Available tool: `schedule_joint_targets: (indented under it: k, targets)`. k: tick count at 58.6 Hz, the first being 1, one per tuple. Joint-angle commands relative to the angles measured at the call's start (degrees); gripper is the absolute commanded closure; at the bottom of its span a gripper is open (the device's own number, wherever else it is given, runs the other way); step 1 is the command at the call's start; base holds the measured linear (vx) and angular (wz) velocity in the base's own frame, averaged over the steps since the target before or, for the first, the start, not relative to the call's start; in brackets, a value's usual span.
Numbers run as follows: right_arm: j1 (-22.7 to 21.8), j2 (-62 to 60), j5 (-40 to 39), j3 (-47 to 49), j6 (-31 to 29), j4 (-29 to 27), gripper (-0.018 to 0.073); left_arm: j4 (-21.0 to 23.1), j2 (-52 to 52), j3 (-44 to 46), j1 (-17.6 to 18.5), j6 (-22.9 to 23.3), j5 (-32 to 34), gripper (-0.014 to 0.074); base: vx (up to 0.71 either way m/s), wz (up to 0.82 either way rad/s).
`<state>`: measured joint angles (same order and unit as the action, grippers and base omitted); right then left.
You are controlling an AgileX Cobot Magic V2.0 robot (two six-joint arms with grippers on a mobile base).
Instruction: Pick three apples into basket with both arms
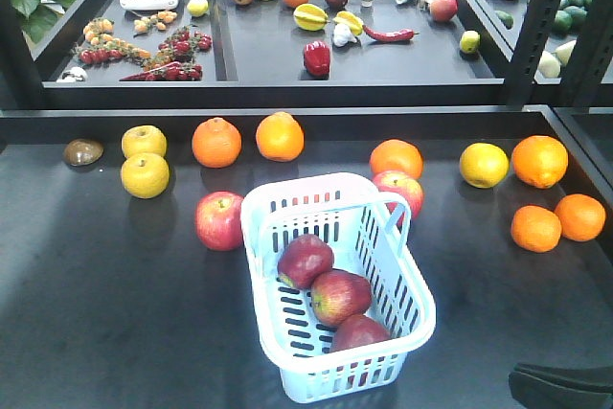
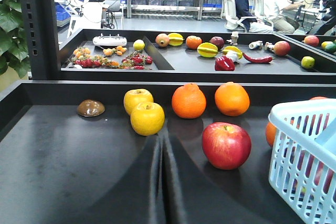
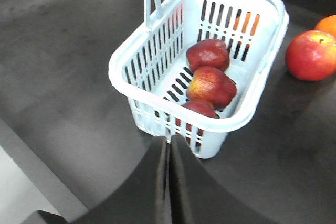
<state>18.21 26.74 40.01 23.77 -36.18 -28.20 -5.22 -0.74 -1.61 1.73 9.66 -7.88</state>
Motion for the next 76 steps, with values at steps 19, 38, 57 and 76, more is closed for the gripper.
schedule_joint_targets:
  k: [19,38,57,76]
  targets:
    - [-1.5,-10.4,-17.5,-13.1,40.3,20.4,0.0565,-0.1,-0.8,1.4,0.0,0.3,3.9,0.0602,0.00,0.00]
    - [-12.8,-22.6,-21.8,-20.1,48.1,30.1,0.0565,-0.1,-0.8,1.4,0.0,0.3,3.9,0.0602,0.00,0.00]
    - [-15.0,-28.1,-30.3,-26.0,55.2,31.2,0.0565,-0.1,-0.7,1.4,0.0,0.3,3.9,0.0602,0.00,0.00]
    - [-15.0,-28.1,-43.5,-26.1,55.2,39.8,0.0565,-0.1,-0.7,1.4,0.0,0.3,3.9,0.0602,0.00,0.00]
